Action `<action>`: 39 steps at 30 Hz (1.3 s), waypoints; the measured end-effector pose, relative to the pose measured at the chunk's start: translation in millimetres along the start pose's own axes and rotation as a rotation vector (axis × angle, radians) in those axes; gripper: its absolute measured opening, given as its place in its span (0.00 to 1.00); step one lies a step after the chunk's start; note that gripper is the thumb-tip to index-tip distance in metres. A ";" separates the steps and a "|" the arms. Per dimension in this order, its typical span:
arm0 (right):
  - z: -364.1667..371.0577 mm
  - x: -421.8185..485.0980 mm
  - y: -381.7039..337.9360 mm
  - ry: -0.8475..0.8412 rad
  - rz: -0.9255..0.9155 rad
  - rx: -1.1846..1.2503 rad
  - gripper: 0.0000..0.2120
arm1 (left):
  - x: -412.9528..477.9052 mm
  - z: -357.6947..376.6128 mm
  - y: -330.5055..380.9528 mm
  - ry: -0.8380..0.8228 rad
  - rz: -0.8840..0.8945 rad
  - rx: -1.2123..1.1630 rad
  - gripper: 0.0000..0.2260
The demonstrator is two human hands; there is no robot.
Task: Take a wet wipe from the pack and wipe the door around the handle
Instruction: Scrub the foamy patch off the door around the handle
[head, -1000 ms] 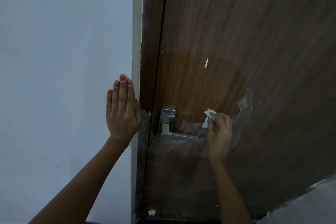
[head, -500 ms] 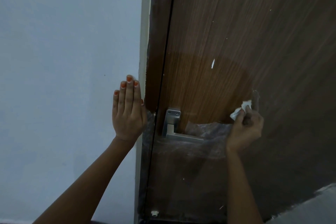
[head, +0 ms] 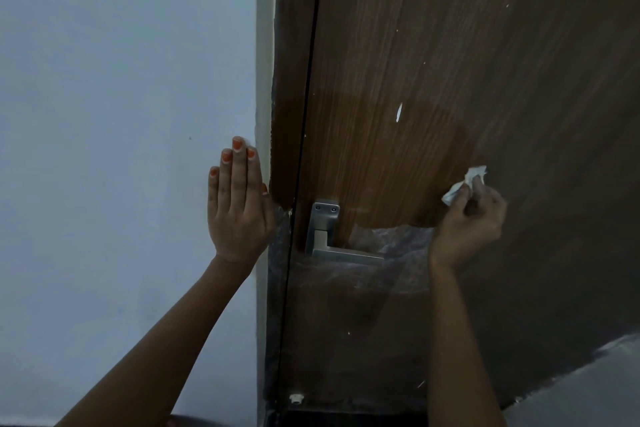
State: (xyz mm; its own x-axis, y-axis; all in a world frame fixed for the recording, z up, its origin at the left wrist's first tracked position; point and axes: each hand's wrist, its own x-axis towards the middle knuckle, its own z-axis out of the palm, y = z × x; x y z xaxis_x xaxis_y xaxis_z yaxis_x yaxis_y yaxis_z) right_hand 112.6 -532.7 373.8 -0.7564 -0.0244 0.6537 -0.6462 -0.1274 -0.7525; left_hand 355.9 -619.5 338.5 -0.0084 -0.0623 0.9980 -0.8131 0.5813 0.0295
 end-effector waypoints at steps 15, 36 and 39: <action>19.7 17.5 -37.1 0.041 -0.110 0.062 0.10 | 1.1 0.0 1.3 0.017 -0.032 0.023 0.22; -24.0 -32.6 71.9 -0.029 0.234 0.011 0.09 | 1.4 2.2 1.9 0.025 -0.054 0.069 0.20; -14.0 -36.4 55.6 -0.106 0.071 -0.010 0.08 | 3.9 0.7 3.5 0.027 -0.067 0.078 0.17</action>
State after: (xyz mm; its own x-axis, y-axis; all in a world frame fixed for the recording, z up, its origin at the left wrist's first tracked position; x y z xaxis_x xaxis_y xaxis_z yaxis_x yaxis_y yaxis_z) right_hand 102.8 -525.1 307.0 -0.7854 -0.1379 0.6035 -0.5931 -0.1113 -0.7974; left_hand 352.6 -618.3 342.4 0.0621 -0.0763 0.9952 -0.8540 0.5120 0.0925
